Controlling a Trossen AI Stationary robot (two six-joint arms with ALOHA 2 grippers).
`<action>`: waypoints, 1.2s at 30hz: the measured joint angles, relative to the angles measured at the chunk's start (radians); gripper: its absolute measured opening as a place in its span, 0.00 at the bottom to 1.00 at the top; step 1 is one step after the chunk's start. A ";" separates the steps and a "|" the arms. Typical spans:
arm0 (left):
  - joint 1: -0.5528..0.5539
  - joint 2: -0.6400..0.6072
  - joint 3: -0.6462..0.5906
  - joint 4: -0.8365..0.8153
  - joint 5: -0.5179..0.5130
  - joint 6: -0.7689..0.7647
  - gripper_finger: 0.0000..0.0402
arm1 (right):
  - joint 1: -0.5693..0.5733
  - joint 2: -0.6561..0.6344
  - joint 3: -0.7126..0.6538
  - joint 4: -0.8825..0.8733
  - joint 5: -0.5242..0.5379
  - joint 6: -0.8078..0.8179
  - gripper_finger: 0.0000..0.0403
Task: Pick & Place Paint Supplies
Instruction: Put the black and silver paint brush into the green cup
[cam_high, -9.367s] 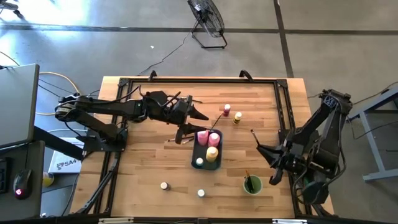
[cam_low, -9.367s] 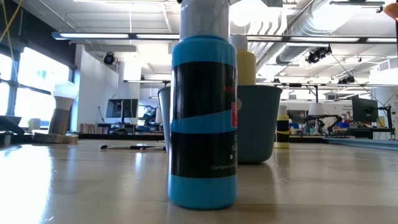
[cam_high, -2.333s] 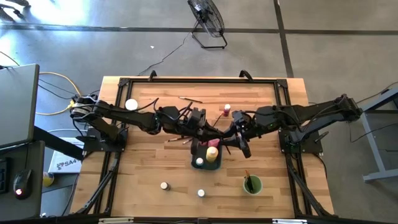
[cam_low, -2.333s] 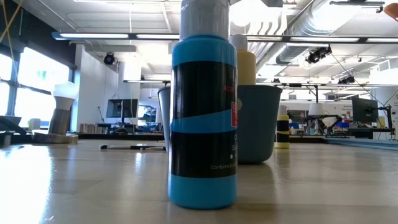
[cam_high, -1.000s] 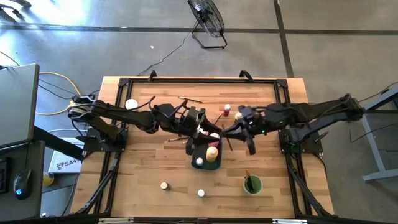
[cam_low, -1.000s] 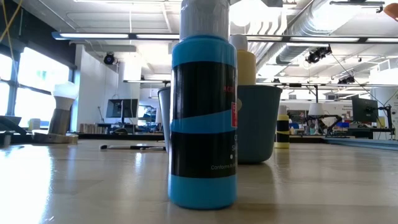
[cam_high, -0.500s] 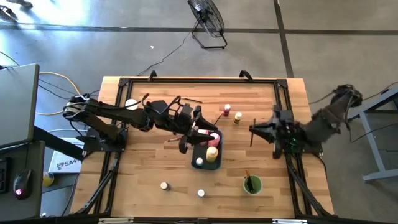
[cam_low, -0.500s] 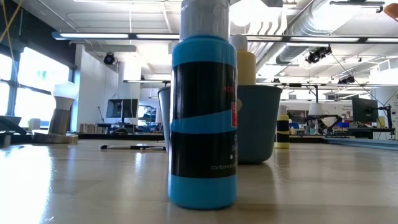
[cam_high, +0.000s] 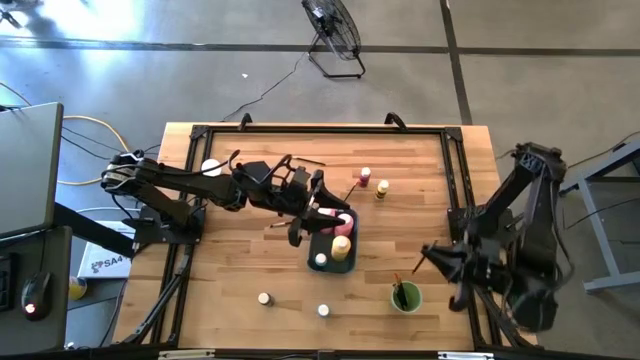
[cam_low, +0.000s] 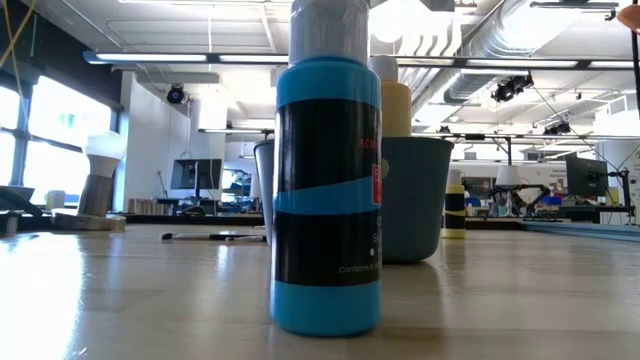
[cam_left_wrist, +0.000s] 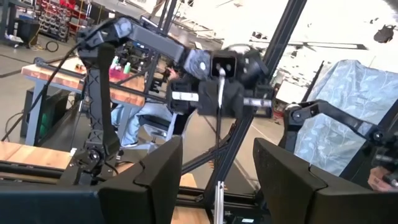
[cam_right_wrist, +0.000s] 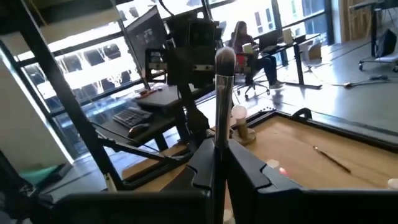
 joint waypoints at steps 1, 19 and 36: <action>0.000 0.000 0.000 0.002 0.000 0.000 0.48 | 0.000 0.017 0.000 0.000 0.003 0.023 0.03; 0.000 0.000 0.000 -0.001 0.012 0.000 0.48 | -0.012 0.133 0.000 -0.266 -0.244 0.408 0.03; 0.000 0.001 0.000 -0.035 0.011 0.000 0.48 | 0.012 0.204 -0.085 -0.499 -0.303 0.781 0.03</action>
